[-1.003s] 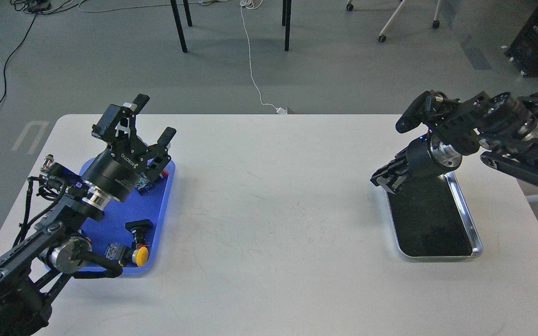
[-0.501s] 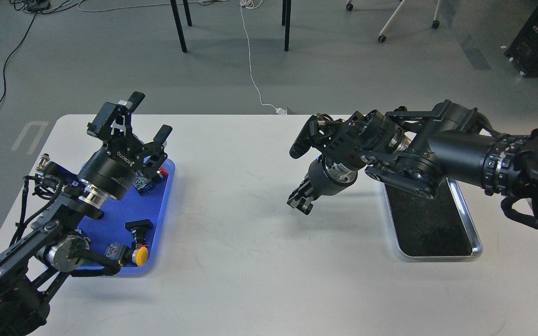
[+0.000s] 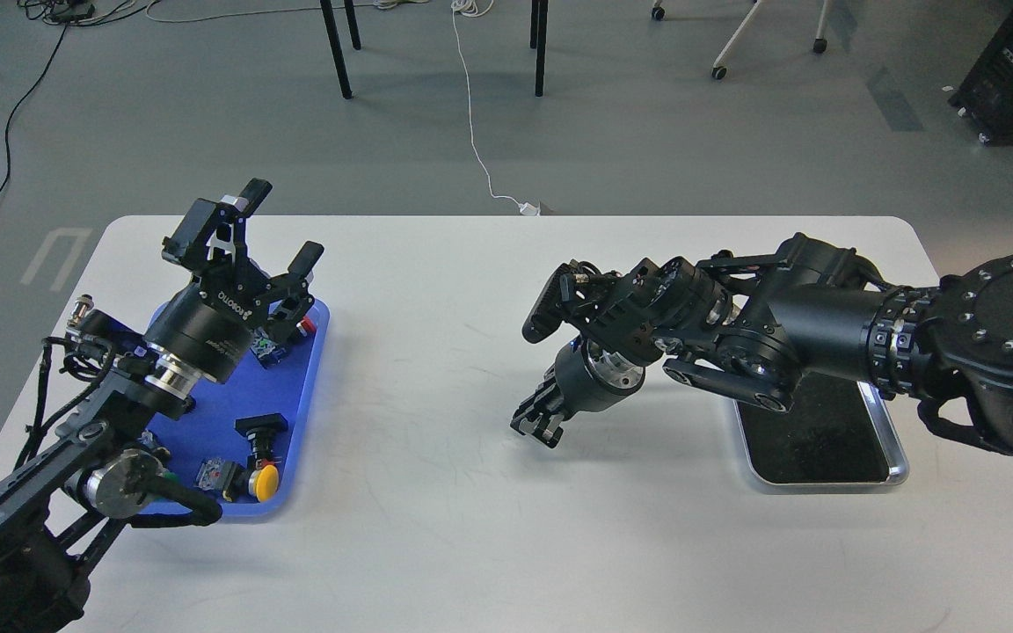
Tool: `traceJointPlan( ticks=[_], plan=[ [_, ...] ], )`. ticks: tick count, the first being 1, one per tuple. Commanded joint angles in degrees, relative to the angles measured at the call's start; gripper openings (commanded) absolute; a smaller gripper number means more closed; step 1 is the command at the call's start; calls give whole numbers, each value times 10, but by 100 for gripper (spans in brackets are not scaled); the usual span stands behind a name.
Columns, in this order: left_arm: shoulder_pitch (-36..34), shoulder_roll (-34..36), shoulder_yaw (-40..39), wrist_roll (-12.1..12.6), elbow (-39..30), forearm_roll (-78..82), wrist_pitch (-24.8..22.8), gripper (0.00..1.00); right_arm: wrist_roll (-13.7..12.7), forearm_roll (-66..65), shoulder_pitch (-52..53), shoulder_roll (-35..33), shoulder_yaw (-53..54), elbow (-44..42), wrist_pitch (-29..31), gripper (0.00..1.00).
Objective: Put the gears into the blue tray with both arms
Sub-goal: 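Carry the gear with the right gripper to the table center, then release the gear on the table and retract the right gripper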
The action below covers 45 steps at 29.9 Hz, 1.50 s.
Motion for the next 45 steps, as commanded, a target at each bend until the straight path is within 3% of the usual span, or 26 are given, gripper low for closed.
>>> traceJointPlan(
  ticks=[1,10,15,18,23,27,32,37,45],
  plan=[
    [2,0,0,-1,-1,0,0,98,0,23,-4,0,-15,0,-20,21],
    [3,-1,0,-1,-1,0,0,98,0,24,-4,0,-23,0,-29,30],
    [4,0,0,-1,-1,0,-2,98,0,26,-4,0,-23,2,-33,54],
    [4,0,0,-1,-1,0,-3,98,0,32,-4,-4,-23,10,-34,61],
    [4,0,0,-1,-1,1,-3,98,0,35,-1,-44,-21,28,-35,75],
    [4,1,0,-1,-1,3,-2,98,0,71,5,-97,-10,50,-36,93],
    [5,5,-10,-1,0,5,-1,98,0,140,-3,-200,56,94,-35,94],
    [2,15,-3,-1,-2,16,-2,98,0,325,-58,-288,134,133,-35,95],
    [-6,10,-1,-1,-49,223,0,98,0,566,-234,-333,339,130,-36,95]
  ],
)
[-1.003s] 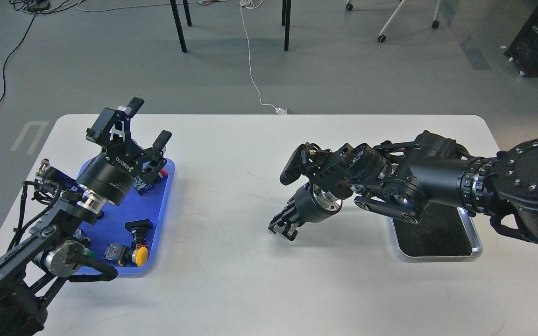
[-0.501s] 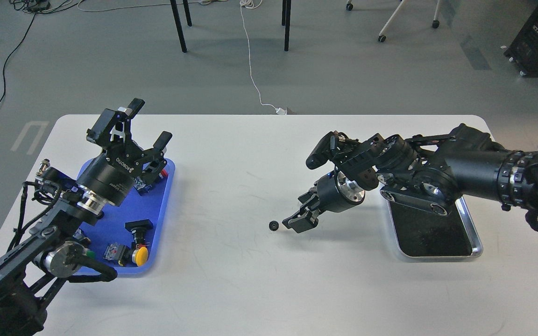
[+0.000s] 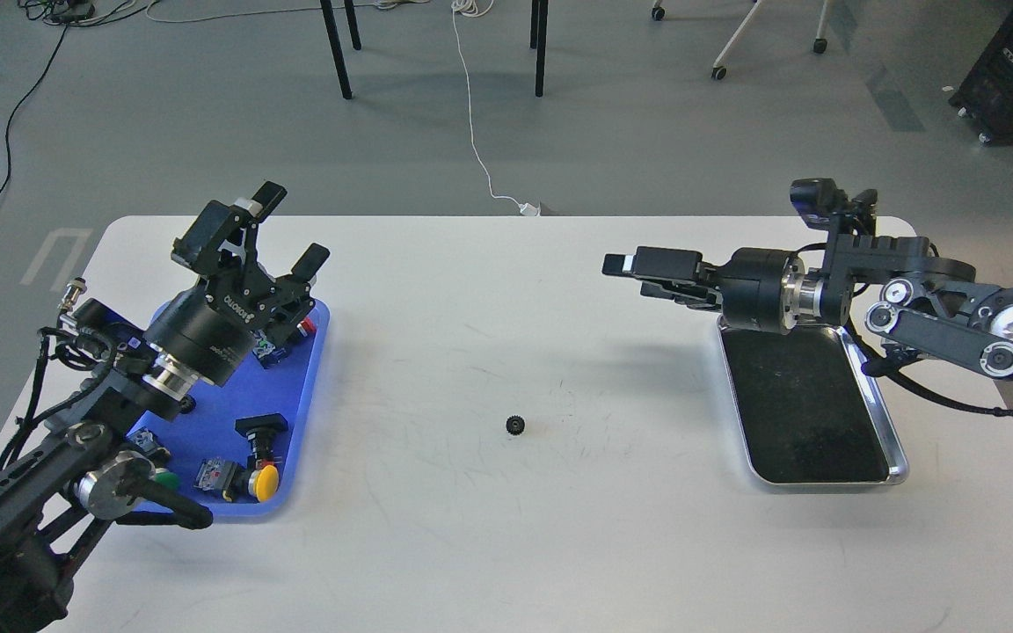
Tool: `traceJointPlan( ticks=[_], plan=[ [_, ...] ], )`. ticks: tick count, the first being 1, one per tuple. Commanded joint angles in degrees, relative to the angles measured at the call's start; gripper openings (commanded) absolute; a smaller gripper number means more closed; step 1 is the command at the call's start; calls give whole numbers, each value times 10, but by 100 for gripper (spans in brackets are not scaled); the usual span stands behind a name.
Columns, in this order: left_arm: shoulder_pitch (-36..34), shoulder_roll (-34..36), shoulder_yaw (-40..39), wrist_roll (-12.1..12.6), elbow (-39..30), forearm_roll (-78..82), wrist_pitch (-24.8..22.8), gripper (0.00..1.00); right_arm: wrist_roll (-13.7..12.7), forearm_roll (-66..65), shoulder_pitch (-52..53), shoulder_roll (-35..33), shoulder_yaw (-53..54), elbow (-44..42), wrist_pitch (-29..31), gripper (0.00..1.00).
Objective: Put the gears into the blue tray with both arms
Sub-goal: 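Release the gear on the table and retract the right gripper, then reach the left gripper to the gear on the table and grasp it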
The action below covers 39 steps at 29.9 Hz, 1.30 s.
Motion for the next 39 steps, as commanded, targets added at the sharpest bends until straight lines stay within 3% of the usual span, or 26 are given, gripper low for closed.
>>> traceJointPlan(
  ticks=[1,8,15,19,23,29,39],
  plan=[
    [-6,-3,1,0,-20,114,0,98,0,92,-92,-3,112,0,1,95],
    [-92,-2,42,0,-21,470,6,98,0,264,-225,3,259,0,11,97],
    [-252,5,244,0,-16,746,21,98,0,337,-268,-2,304,4,11,97],
    [-335,-8,338,0,43,746,22,98,0,337,-271,-5,304,3,11,97],
    [-389,-63,408,0,119,746,22,95,0,337,-277,-15,304,4,11,97],
    [-388,-75,474,0,161,746,22,85,0,337,-285,-31,303,5,11,97],
    [-381,-117,477,0,201,746,23,78,0,337,-286,-39,298,5,11,97]
  ],
)
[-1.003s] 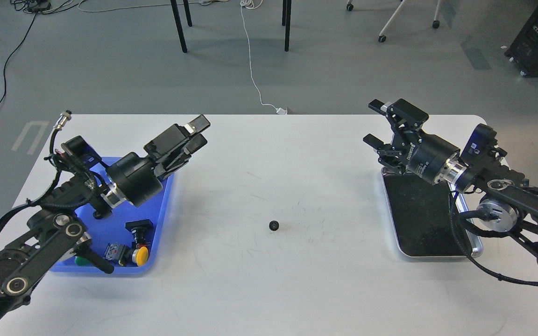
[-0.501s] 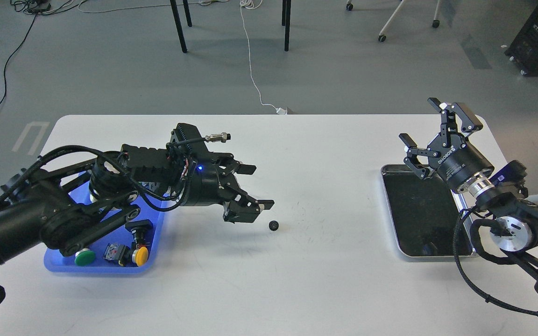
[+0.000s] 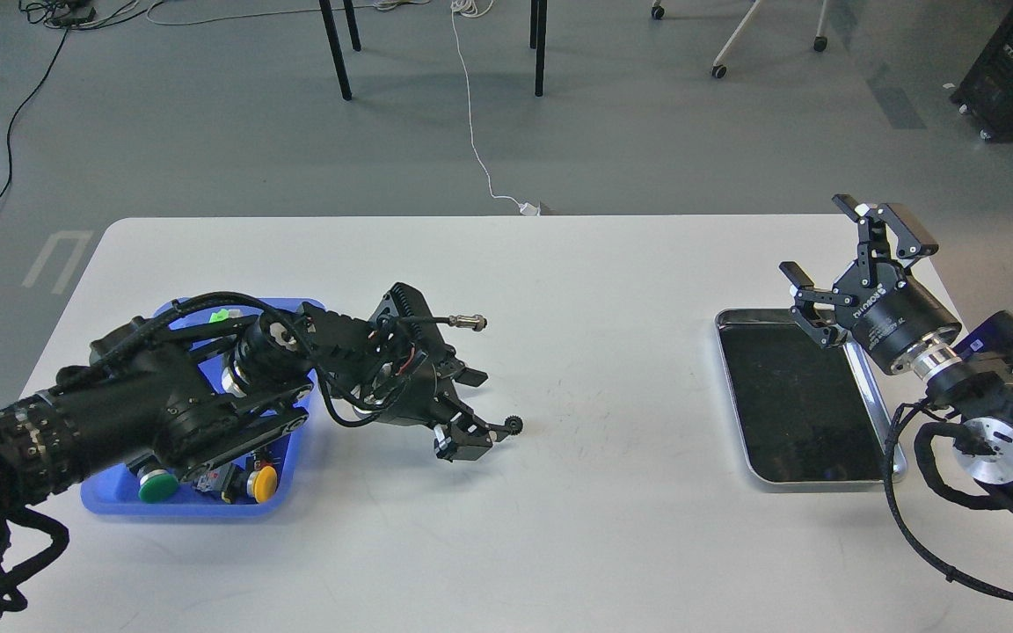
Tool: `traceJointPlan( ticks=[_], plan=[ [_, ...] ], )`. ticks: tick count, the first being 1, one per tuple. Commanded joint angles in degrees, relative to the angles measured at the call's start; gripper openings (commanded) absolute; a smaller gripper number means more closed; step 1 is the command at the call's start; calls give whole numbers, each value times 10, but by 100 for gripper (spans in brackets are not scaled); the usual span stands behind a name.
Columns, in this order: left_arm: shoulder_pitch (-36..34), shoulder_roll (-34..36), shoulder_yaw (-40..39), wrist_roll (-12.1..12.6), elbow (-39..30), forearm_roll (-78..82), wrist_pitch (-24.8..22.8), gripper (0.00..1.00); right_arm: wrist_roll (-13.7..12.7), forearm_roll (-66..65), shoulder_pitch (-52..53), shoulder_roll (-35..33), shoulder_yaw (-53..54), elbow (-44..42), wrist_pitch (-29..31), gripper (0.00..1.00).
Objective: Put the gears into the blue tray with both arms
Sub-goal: 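Reach the left gripper to the gear on the table and grasp it, then carry the gear with the left gripper into the blue tray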
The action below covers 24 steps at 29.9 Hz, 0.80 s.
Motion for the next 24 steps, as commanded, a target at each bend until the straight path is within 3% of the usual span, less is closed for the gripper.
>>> traceJointPlan(
  ticks=[1,8,16,24],
  plan=[
    [0,-13,-1,0,11,0,1,78,0,0,-1,0,-3,0,0,97],
    [7,-27,-1,0,18,0,1,78,0,-1,-1,0,-3,0,0,97],
    [14,-47,-1,0,44,0,10,69,0,-1,-4,-2,-5,0,0,97],
    [19,-50,-1,0,57,0,29,43,0,-1,-8,-2,-4,1,0,97]
  ],
)
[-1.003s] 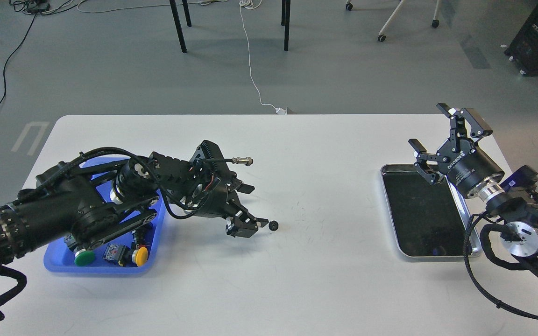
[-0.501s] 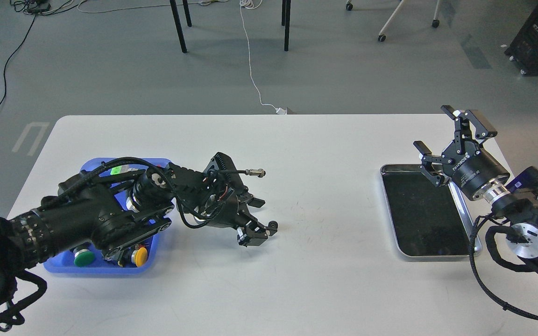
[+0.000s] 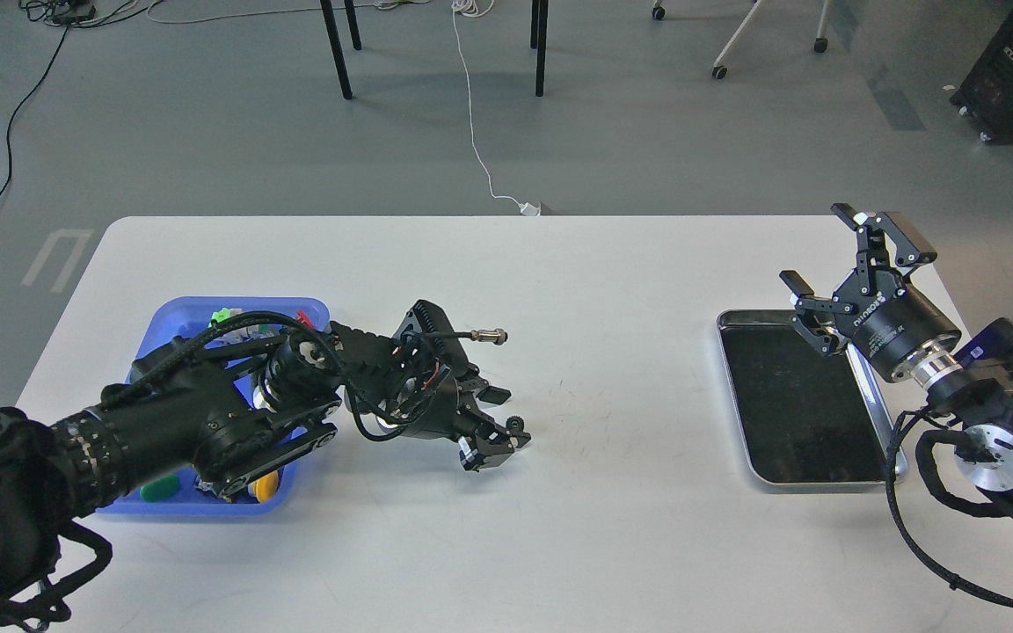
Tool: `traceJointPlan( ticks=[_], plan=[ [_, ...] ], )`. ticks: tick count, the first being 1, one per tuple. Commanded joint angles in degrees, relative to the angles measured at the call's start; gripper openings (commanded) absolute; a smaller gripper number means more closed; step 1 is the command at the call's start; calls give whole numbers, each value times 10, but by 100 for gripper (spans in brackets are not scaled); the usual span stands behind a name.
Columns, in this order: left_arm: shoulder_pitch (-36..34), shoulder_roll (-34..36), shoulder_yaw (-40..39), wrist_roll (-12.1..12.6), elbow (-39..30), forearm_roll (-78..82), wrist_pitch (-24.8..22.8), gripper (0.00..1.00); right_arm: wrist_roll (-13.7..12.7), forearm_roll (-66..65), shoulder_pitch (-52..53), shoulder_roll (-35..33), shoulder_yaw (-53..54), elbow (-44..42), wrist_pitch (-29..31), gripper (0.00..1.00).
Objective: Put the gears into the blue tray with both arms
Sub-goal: 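Carry the gear with the left gripper into the blue tray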
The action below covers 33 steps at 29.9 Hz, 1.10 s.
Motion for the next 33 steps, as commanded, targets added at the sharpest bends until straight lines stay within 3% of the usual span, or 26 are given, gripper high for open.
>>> traceJointPlan(
  ticks=[1,3,4,16,24,29,33],
  plan=[
    [0,0,1,0,1,0,3,34,0,0,-1,0,1,1,-1,97],
    [1,0,1,0,1,0,3,17,0,0,-1,0,1,0,0,97],
    [1,0,1,0,1,0,3,16,0,0,-1,0,1,0,0,97],
    [0,16,-9,0,-16,0,17,12,0,0,-1,0,1,1,-1,97],
    [-28,179,-26,0,-138,-106,14,13,0,-1,-2,1,0,0,-1,97],
    [-25,303,-26,0,-151,-147,16,14,0,-2,-1,8,-2,0,-1,97],
    [-15,361,-19,0,-136,-189,16,15,0,-2,0,9,-2,1,-1,97]
  ],
)
